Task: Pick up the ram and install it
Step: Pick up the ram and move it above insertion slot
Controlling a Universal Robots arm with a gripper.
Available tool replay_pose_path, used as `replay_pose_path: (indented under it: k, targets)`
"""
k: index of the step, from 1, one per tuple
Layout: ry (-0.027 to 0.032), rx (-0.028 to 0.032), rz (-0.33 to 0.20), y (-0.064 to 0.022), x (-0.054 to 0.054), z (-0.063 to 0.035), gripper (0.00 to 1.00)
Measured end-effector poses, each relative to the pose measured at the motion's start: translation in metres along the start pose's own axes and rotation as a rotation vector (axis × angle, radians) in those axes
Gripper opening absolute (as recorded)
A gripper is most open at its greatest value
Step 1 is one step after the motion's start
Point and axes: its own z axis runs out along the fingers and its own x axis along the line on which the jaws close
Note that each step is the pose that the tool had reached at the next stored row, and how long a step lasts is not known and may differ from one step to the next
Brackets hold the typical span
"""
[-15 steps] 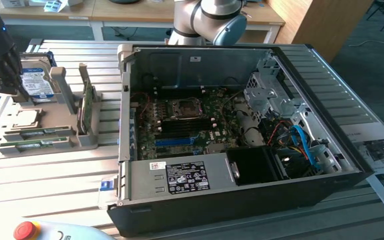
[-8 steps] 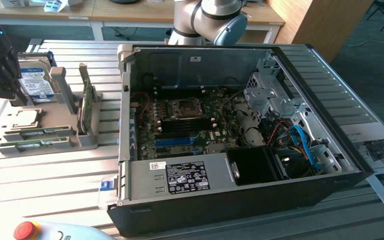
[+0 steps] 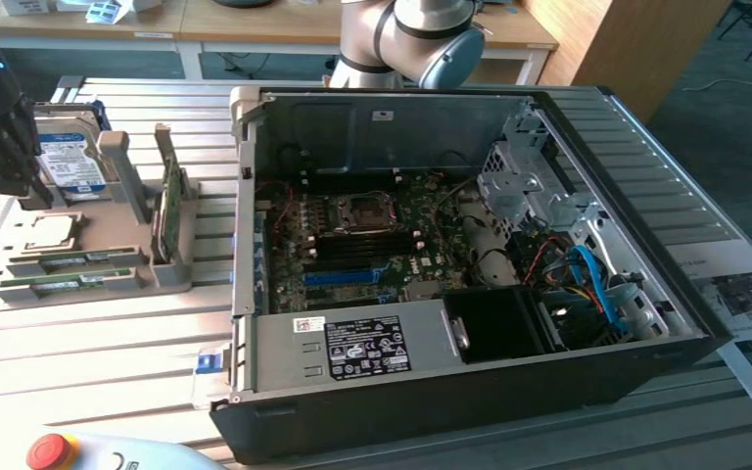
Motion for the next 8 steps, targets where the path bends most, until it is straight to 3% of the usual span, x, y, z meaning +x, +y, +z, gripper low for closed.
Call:
replay_pose_path:
  k: [8]
  targets:
    - [0.0001, -0.0001, 0.000, -0.0002, 0.0005, 0.0086, 0.11]
